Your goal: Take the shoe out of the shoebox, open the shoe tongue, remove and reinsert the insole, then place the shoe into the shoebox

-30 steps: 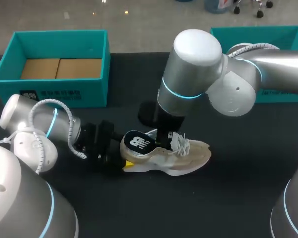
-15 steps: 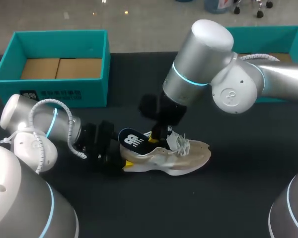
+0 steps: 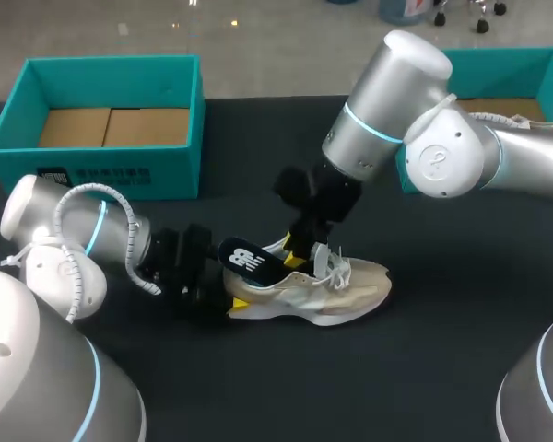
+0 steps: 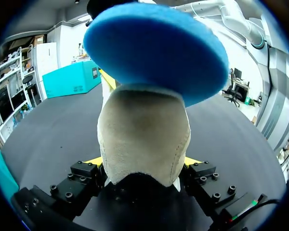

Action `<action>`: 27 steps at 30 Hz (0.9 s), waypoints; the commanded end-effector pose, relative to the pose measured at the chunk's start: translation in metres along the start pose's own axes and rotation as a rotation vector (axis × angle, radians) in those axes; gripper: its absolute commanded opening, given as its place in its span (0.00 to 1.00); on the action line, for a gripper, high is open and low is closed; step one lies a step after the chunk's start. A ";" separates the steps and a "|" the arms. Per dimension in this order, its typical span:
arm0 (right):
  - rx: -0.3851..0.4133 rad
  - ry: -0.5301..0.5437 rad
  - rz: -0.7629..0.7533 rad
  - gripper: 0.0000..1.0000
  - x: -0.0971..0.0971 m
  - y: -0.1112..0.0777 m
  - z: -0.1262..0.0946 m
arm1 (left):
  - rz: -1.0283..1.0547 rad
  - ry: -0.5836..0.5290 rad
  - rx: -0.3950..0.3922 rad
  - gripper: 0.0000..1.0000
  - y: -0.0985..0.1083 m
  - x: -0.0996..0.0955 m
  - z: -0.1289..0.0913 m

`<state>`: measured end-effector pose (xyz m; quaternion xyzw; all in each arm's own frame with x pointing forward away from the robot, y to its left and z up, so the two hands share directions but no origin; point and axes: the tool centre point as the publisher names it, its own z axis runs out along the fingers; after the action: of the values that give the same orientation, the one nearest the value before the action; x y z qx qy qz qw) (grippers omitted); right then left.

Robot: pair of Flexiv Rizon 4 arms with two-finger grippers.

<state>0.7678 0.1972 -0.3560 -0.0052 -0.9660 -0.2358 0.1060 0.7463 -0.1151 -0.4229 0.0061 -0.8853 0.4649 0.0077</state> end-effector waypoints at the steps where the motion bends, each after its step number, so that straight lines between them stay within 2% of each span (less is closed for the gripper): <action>1: 0.000 0.028 -0.007 0.43 -0.008 0.004 0.008 | 0.000 -0.002 -0.003 0.00 0.002 -0.001 0.002; 8: -0.001 0.057 -0.037 0.44 -0.005 0.012 0.016 | 0.000 -0.002 -0.003 0.00 0.002 -0.001 0.002; 14: 0.007 0.097 -0.062 0.43 0.002 0.012 0.023 | 0.000 -0.002 -0.003 0.00 0.002 -0.001 0.002; 16: 0.010 0.107 -0.065 0.37 0.004 0.011 0.024 | 0.000 -0.002 -0.003 0.00 0.002 -0.001 0.002; 18: 0.018 0.114 -0.071 0.24 0.006 0.010 0.025 | 0.000 -0.002 -0.003 0.00 0.002 -0.001 0.002; 19: 0.019 0.116 -0.072 0.15 0.007 0.009 0.025 | 0.000 -0.002 -0.003 0.00 0.002 -0.001 0.002; 20: 0.021 0.117 -0.073 0.00 0.008 0.009 0.024 | 0.000 -0.002 -0.003 0.00 0.002 -0.001 0.002; 25: 0.029 0.113 -0.076 0.00 0.008 0.010 0.019 | 0.000 -0.002 -0.003 0.00 0.002 -0.001 0.002; 27: 0.009 0.115 -0.076 0.00 0.008 0.014 0.015 | 0.000 -0.002 -0.003 0.00 0.002 -0.001 0.002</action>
<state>0.7576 0.2167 -0.3655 0.0459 -0.9597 -0.2319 0.1522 0.7463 -0.1150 -0.4230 0.0060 -0.8854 0.4648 0.0076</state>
